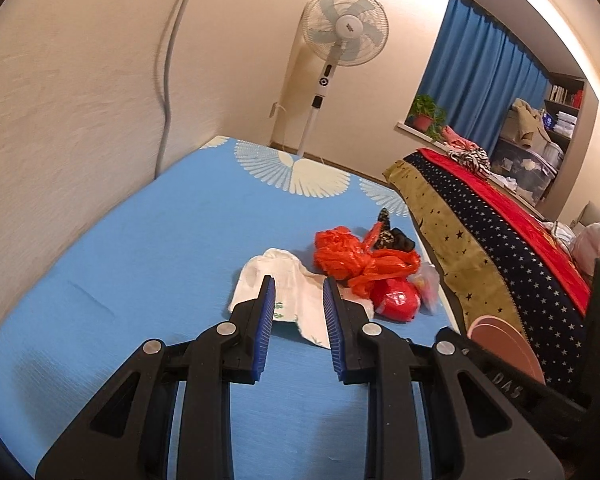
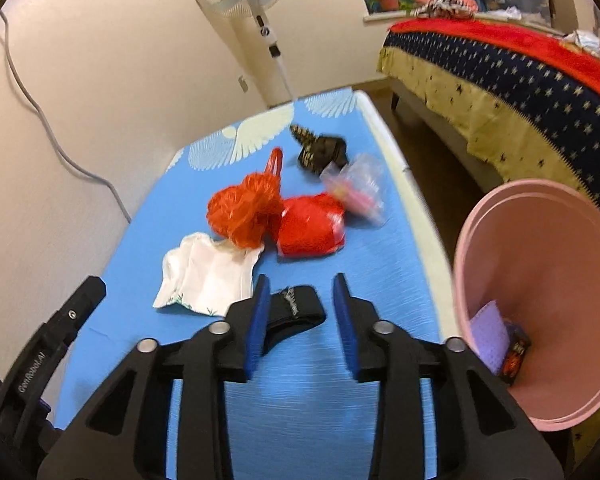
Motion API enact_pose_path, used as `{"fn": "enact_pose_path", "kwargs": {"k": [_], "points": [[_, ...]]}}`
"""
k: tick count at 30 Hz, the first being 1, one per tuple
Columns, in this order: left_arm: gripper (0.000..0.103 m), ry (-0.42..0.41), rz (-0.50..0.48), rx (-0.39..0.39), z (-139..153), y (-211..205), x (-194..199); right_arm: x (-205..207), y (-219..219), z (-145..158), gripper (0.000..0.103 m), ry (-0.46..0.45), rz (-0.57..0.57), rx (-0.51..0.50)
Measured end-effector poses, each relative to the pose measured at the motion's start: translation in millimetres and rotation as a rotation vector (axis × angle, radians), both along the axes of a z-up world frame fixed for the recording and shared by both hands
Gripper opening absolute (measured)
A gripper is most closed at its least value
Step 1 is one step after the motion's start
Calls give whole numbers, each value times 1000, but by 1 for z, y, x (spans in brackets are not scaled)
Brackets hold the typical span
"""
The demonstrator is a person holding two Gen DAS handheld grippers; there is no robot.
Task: Collect trash
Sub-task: 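Move both open tools back over the trash on the mattress, then grasp the green-printed white bag with the left tool while the right tool grasps a small dark chained item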
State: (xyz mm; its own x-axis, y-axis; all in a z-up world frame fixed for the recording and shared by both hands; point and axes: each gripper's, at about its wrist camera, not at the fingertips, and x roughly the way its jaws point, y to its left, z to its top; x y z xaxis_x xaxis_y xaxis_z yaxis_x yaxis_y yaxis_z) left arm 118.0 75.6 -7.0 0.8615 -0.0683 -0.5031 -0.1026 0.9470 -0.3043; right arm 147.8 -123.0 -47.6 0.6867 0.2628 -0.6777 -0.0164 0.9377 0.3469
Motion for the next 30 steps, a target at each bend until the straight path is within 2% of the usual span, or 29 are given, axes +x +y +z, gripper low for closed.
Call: {"fn": "enact_pose_path", "kwargs": {"k": [4,6,8,9,11,13,17,20,26,28,30], "points": [[25,24,16,-22,-8,5,6,11,9,-17,46,57,20,-15],[25,39,17,-26,-12,6,9,19,9,-29,46,104,16,-6],[25,62,24,-44,-18,7,14,22,6,-35,38,116,15,28],[25,80,28,-59,-23,9,17,22,7,-35,34,114,16,22],[27,121,29,-97,-33,12,23,23,11,-33,19,93,37,-4],[30,167,30,-141,-44,14,31,24,10,-29,12,69,43,-17],[33,203,6,-192,-57,9,41,22,0,-23,11,38,29,-25],[33,207,-17,-186,-61,2,48,24,-7,-21,11,32,20,-9],[32,226,4,-218,-68,5,60,24,-16,-17,11,19,25,-3],[30,223,6,-222,-68,5,64,23,-15,-16,11,17,30,-7],[15,220,10,-219,-67,5,65,22,-15,-14,11,14,35,-12]]}}
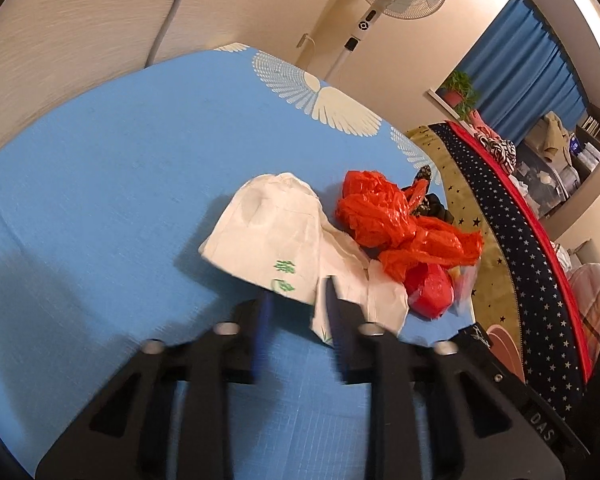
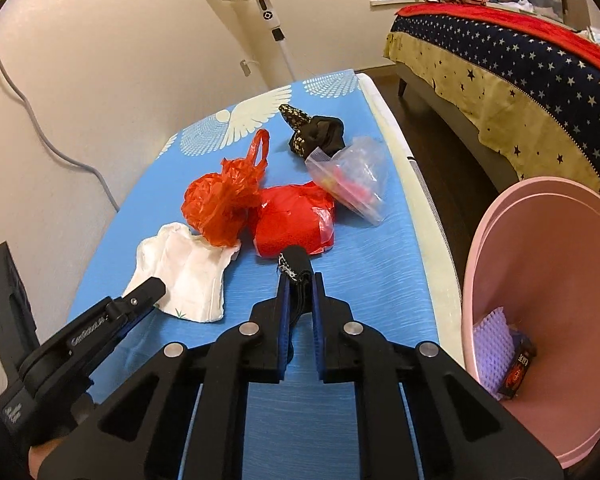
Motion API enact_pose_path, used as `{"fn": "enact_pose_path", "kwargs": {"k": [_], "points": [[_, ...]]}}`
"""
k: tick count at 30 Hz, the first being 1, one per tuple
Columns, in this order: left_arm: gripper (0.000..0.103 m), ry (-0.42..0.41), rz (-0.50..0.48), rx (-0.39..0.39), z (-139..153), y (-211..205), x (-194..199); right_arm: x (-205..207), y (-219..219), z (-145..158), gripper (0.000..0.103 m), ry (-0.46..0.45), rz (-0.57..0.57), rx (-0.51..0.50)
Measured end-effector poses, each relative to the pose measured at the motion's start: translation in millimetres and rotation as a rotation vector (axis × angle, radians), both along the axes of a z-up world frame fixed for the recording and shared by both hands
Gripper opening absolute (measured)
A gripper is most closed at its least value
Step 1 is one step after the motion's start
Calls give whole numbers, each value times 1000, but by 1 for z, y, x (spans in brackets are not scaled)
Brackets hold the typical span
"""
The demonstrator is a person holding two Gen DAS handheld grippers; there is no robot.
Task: Collect trash
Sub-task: 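Grasp the green-printed white bag with the left tool while the right tool grasps a small dark chained item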
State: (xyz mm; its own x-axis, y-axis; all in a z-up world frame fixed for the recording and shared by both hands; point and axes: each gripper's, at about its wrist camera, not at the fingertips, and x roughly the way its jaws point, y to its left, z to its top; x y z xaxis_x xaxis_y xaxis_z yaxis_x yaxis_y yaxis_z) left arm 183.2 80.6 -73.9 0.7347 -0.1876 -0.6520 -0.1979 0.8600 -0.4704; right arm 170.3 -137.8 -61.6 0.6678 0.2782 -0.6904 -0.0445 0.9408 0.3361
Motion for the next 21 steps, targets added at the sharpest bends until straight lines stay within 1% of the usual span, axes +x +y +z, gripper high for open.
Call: {"fn": "enact_pose_path", "kwargs": {"k": [1,2,5,11,18,21], "points": [[13,-5,2,4,1,0,0,-1,0,1,11,-2,2,0],[8,-12,0,10,3,1,-1,-1,0,3,11,-5,3,0],[5,-38,-10,56,13,-3,-4,-4,-1,9,11,-14,1,-3],[5,-72,-21,86,29,-2,-17,-16,-2,28,11,-50,-7,-7],[5,-113,-33,147,49,-3,-38,-41,-11,52,11,-94,-30,-15],[5,-143,-37,185,62,-5,-50,-51,-16,60,11,-110,-47,-15]]}}
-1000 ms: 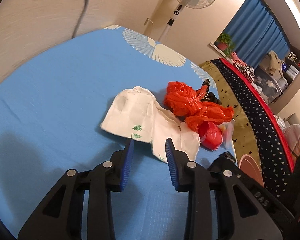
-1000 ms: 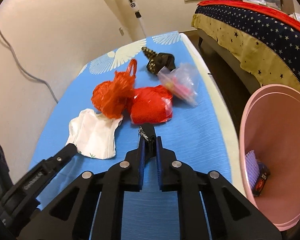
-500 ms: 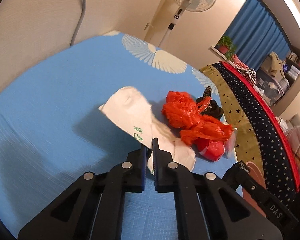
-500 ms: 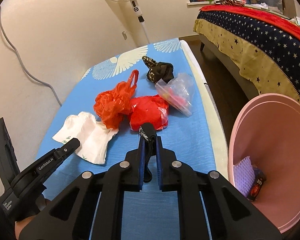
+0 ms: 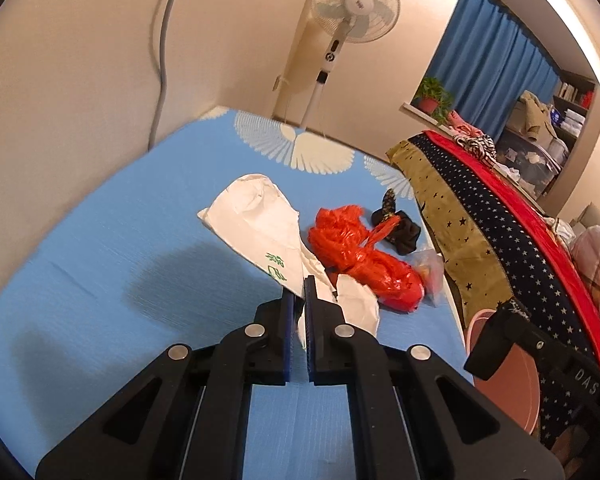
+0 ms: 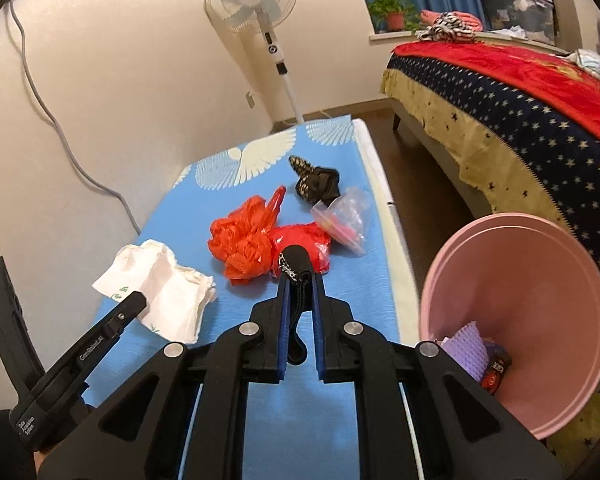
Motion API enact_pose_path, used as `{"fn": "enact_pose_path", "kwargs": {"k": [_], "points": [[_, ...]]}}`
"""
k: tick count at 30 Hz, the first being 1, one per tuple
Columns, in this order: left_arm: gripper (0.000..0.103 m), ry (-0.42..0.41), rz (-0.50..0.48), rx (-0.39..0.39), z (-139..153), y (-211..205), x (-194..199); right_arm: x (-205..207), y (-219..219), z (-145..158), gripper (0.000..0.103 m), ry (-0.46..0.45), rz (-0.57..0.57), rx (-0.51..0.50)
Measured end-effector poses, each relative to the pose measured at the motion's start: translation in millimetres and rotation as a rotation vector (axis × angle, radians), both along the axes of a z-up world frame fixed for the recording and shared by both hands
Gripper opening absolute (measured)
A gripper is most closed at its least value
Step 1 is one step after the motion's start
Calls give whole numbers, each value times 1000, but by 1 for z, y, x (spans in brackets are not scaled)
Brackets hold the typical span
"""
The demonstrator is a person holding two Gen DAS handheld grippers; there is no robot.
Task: Collect trash
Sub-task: 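Grasp the green-printed white bag with the left tool while the right tool grasps a small dark chained item, then carry the white bag and dark item over the pink bucket with both tools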
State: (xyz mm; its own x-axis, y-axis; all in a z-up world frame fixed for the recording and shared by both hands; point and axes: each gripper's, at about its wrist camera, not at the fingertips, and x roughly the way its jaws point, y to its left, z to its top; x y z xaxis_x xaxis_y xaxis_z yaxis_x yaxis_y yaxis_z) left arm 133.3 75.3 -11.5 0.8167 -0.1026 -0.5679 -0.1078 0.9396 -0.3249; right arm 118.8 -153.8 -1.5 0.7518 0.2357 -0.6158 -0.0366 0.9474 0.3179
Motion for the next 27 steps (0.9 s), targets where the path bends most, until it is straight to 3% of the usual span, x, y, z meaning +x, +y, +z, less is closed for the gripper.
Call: {"fn": "enact_pose_path", "kwargs": {"k": [14,27], "points": [[5,-122,-47,78,38,-23,-40,-41,-28,27,11,-62,-61,-22],[5,-157,-143,103,45,-54,-47,-55,-55,36,11,-86,-141,-42]]}}
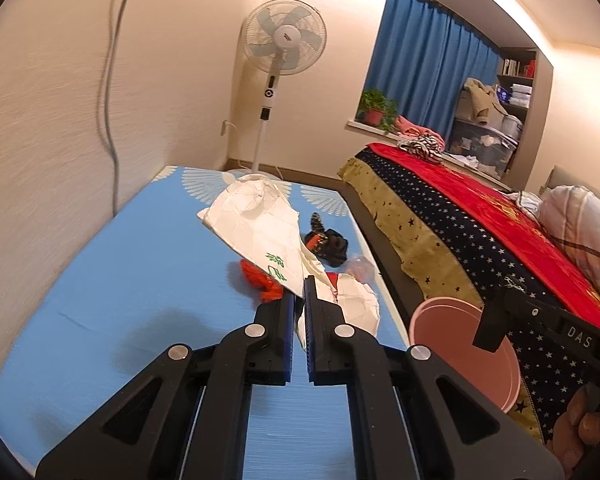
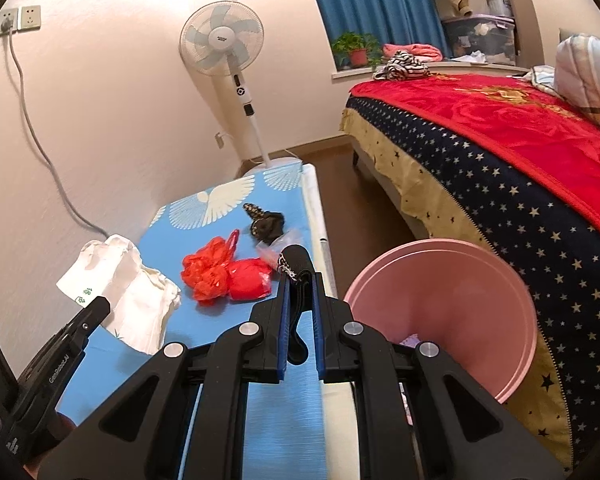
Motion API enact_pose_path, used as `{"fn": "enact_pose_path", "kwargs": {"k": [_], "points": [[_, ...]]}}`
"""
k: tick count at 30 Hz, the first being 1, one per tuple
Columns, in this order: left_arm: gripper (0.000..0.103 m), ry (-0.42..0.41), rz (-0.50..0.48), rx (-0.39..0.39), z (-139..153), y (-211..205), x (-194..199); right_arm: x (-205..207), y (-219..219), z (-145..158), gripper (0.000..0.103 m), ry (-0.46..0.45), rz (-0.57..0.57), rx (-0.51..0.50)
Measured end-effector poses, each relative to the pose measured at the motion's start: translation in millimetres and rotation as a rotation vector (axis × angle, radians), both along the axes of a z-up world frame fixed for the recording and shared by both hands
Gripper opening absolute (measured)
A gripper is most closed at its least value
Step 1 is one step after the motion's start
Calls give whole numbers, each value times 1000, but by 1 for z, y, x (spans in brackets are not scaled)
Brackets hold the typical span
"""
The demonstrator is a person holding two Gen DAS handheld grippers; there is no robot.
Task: Collect trash
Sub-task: 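Carry the white bag and dark item over the pink bucket with both tools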
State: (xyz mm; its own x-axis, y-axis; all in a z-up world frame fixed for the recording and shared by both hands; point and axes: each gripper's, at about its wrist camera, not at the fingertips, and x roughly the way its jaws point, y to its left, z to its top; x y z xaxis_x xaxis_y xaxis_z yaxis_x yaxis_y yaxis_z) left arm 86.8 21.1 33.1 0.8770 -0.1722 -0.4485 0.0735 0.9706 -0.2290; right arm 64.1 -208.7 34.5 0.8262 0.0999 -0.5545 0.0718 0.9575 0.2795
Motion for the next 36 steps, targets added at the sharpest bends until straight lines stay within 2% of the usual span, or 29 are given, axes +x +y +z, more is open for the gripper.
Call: {"fn": "enact_pose_path", "kwargs": {"k": [29,36], "points": [[5,-14,-132,6,-7,-62,11,0,-62,-7,11,-5,-179,-51],[5,-26,-184,40,-9,-84,12,0,-75,-11,11,6,-210,-55]]}}
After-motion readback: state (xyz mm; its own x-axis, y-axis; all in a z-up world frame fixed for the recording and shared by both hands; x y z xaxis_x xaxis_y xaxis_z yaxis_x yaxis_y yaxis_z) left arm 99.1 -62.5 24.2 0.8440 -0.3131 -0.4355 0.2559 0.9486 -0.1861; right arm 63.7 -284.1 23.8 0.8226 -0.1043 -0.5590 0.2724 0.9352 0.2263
